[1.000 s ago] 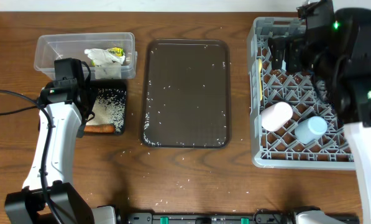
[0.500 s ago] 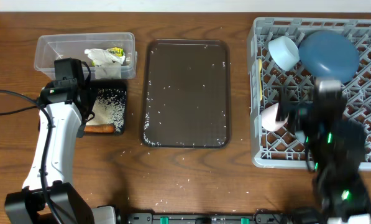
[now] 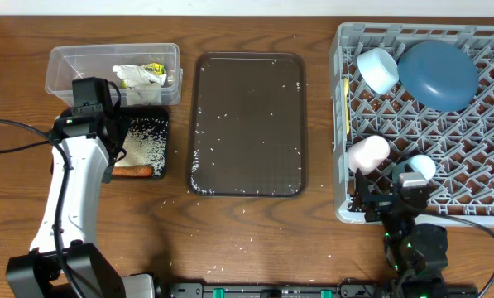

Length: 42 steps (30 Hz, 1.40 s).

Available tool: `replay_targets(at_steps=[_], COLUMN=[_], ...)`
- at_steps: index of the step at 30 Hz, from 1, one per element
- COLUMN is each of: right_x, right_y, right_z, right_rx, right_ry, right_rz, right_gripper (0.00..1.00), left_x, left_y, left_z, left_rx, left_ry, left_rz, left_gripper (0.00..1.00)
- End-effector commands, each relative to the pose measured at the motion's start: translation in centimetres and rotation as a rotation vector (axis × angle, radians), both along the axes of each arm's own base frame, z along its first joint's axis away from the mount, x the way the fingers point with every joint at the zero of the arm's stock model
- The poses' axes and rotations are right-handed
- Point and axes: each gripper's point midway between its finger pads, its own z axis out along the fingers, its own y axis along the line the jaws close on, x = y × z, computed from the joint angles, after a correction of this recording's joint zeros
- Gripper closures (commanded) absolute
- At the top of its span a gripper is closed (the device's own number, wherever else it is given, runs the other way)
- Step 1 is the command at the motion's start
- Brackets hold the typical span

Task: Sort waste into correct bins and load items into the dishwasher rack

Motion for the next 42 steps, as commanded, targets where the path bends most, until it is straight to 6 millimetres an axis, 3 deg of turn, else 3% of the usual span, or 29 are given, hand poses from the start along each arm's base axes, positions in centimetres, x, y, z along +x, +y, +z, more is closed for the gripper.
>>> replay_targets(at_steps=[1, 6, 36, 42], right_x=[-0.2, -0.6, -0.6, -0.6], right_y=[0.3, 0.7, 0.6, 0.6], right_z=[-0.1, 0.8, 0.6, 0.6], right_rx=[0.024, 0.036, 0.028, 0.028], right_ry=[-0.029, -0.095, -0.090, -0.090], right_rz=[0.017, 0.044, 0.043, 0.043], right_gripper=[0.01, 0.01, 0.01, 0.01], left_x=[0.3, 0.3, 0.3, -1.3], left_y=[0.5, 0.5, 0.6, 1.2], left_z=[0.7, 0.7, 0.7, 1.3], left_rx=[0.028, 0.027, 0.029, 0.078], left_ry=[-0.008, -0.008, -0.006, 0.047], left_rz=[-0.001, -0.001, -0.002, -0.014], left_gripper=[0.02, 0.02, 0.02, 0.02])
